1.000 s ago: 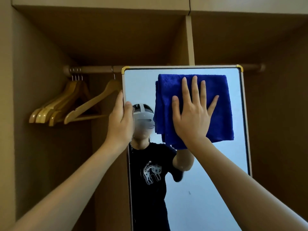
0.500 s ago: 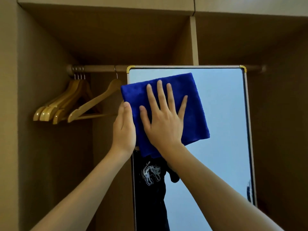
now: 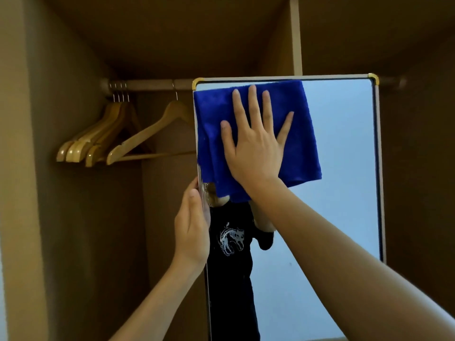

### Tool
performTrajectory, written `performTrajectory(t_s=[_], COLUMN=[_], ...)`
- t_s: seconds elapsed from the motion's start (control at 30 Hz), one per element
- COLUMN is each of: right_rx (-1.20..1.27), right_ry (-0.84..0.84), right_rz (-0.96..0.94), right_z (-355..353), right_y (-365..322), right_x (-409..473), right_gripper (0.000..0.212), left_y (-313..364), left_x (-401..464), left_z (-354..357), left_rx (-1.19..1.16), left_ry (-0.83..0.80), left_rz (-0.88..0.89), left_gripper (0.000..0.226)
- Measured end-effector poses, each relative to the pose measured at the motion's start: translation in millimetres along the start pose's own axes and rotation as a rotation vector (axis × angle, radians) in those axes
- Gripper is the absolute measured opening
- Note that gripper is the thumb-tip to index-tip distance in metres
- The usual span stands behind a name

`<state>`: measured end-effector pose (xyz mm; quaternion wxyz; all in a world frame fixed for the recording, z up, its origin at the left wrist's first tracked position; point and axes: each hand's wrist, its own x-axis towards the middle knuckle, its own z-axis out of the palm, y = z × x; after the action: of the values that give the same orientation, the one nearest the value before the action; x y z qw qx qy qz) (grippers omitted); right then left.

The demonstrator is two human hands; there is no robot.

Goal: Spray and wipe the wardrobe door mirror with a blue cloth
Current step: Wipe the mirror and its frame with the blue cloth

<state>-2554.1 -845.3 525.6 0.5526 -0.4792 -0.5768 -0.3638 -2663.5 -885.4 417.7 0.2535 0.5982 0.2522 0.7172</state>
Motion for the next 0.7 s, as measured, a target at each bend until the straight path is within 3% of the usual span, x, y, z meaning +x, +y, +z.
performTrajectory(t_s=[0.27,0.5,0.7], right_rx=[-0.011,-0.012,-0.007], right_ry=[-0.02,-0.069,-0.042], right_rz=[-0.114,-0.166,0.017], right_z=[7,3,-7], right_y=[-16,11,37], right_x=[-42,-58,-30], right_gripper=[0.06,0.06,0.06], left_y=[3,3,5], left_x=[-4,-1,0], left_z=[2,4,3], left_rx=[-0.044,-0.055,-0.037], left_ry=[0.006,0.034,0.112], left_rz=[0.058,0.024,-0.047], left_gripper=[0.039,0.037,0.036])
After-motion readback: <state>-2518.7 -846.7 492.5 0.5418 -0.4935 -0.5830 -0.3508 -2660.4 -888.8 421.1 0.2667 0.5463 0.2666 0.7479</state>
